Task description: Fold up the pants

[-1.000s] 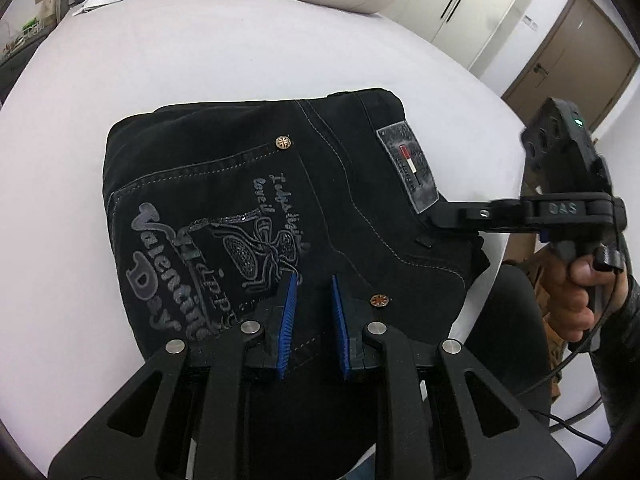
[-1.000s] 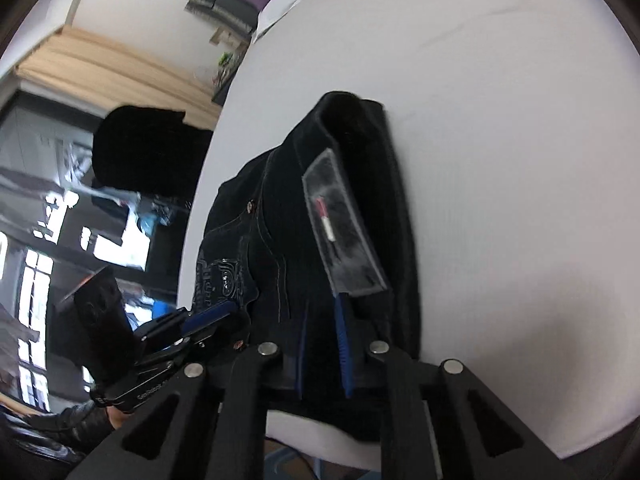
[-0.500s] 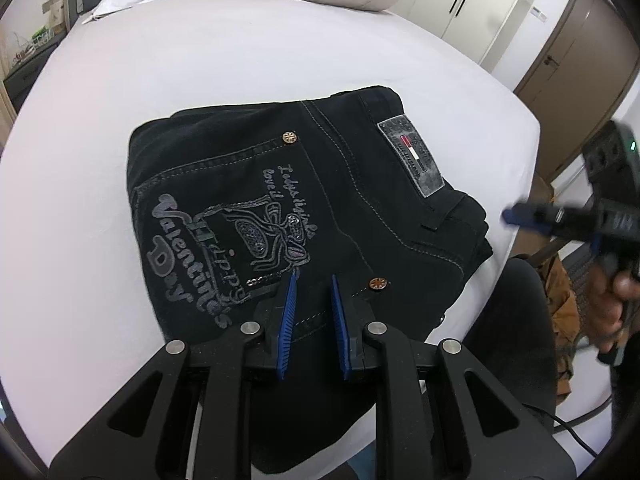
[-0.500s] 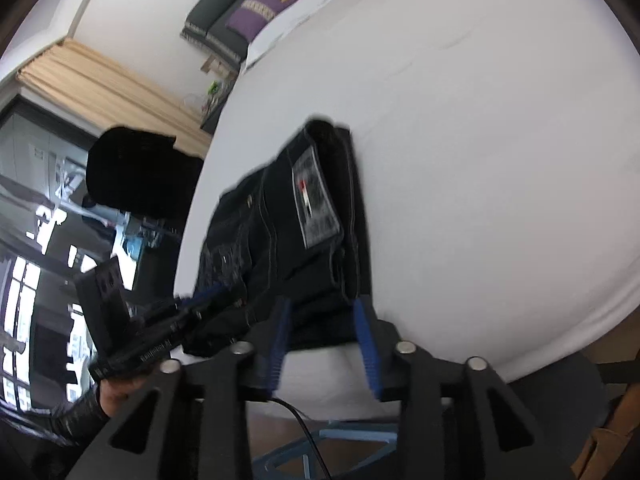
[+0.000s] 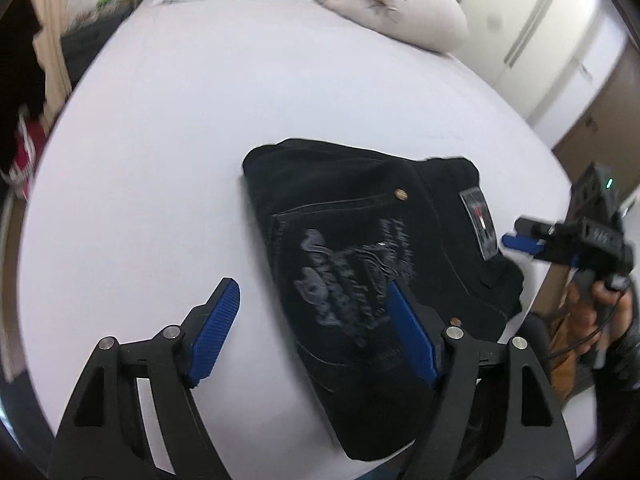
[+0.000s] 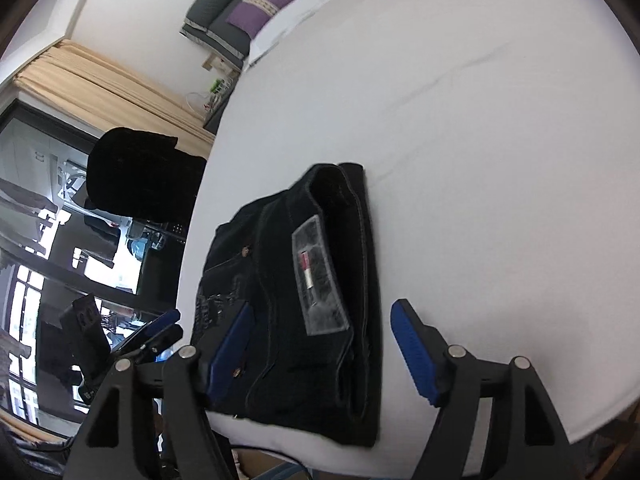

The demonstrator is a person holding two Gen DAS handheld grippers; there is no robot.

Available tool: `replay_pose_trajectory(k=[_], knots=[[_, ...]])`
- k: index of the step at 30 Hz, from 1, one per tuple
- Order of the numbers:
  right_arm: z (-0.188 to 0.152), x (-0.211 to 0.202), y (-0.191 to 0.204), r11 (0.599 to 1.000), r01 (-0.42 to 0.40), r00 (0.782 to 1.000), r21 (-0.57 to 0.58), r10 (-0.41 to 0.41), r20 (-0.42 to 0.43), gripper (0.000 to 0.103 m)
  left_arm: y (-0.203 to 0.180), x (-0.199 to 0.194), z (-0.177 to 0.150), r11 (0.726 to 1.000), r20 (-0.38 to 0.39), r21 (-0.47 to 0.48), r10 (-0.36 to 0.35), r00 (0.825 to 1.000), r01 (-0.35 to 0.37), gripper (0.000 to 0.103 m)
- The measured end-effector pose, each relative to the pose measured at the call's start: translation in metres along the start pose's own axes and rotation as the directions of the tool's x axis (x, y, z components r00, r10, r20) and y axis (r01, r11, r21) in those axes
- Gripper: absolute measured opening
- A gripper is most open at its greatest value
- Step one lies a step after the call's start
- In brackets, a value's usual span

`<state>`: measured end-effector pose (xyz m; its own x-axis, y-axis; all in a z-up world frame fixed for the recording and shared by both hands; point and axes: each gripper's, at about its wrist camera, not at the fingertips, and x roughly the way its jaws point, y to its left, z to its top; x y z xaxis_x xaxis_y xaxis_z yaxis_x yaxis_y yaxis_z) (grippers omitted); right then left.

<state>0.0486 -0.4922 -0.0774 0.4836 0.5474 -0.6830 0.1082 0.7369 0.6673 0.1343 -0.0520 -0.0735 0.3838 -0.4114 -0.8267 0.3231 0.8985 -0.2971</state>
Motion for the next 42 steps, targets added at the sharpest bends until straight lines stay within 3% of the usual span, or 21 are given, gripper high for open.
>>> replay_pose_trajectory(k=[5, 10, 12, 15, 16, 21, 23, 28, 33, 36, 42], knots=[[0.005, 0.021, -0.017, 0.998, -0.044, 0.998, 0.042, 0.046, -0.045, 0.075, 0.026, 0.026, 0.003, 0.983, -0.063, -0.125, -0.142, 0.988, 0.133, 0.075], [0.011, 0.033, -0.017, 0.994, -0.104, 0.990, 0.037, 0.107, -0.091, 0.074, 0.036, 0.054, 0.004, 0.939, -0.113, -0.230, -0.286, 0.952, 0.255, 0.073], [0.012, 0.040, -0.014, 0.993, -0.113, 0.987, 0.026, 0.115, -0.116, 0.073, 0.036, 0.061, 0.008, 0.923, -0.122, -0.248, -0.331, 0.936, 0.294, 0.062], [0.014, 0.051, -0.013, 0.996, -0.086, 0.986, 0.029, 0.090, -0.141, 0.053, 0.040, 0.072, 0.015, 0.909, -0.144, -0.284, -0.354, 0.924, 0.304, 0.048], [0.013, 0.054, -0.013, 0.997, -0.067, 0.987, 0.030, 0.070, -0.144, 0.039, 0.041, 0.075, 0.016, 0.907, -0.148, -0.287, -0.360, 0.921, 0.309, 0.046], [0.007, 0.052, 0.005, 1.000, -0.005, 0.994, -0.007, 0.004, -0.109, 0.027, 0.044, 0.067, 0.020, 0.898, -0.130, -0.275, -0.388, 0.912, 0.343, 0.027], [0.011, 0.045, 0.021, 1.000, -0.013, 0.996, -0.029, 0.010, -0.086, 0.022, 0.043, 0.058, 0.026, 0.894, -0.109, -0.265, -0.400, 0.910, 0.362, 0.025], [0.039, 0.047, 0.073, 0.992, -0.046, 0.998, -0.120, 0.039, -0.057, 0.021, 0.060, 0.021, 0.061, 0.914, -0.026, -0.194, -0.367, 0.930, 0.355, 0.024], [0.089, 0.095, 0.115, 0.983, -0.101, 0.994, -0.151, 0.091, -0.068, 0.021, 0.106, -0.001, 0.109, 0.949, 0.028, -0.143, -0.280, 0.960, 0.281, 0.024], [0.116, 0.137, 0.131, 0.982, -0.123, 0.990, -0.145, 0.111, -0.090, 0.021, 0.138, 0.002, 0.137, 0.963, 0.043, -0.136, -0.229, 0.972, 0.233, 0.024], [0.149, 0.202, 0.125, 0.987, -0.129, 0.987, -0.101, 0.117, -0.113, 0.021, 0.215, 0.034, 0.173, 0.962, 0.041, -0.170, -0.210, 0.977, 0.214, 0.025]])
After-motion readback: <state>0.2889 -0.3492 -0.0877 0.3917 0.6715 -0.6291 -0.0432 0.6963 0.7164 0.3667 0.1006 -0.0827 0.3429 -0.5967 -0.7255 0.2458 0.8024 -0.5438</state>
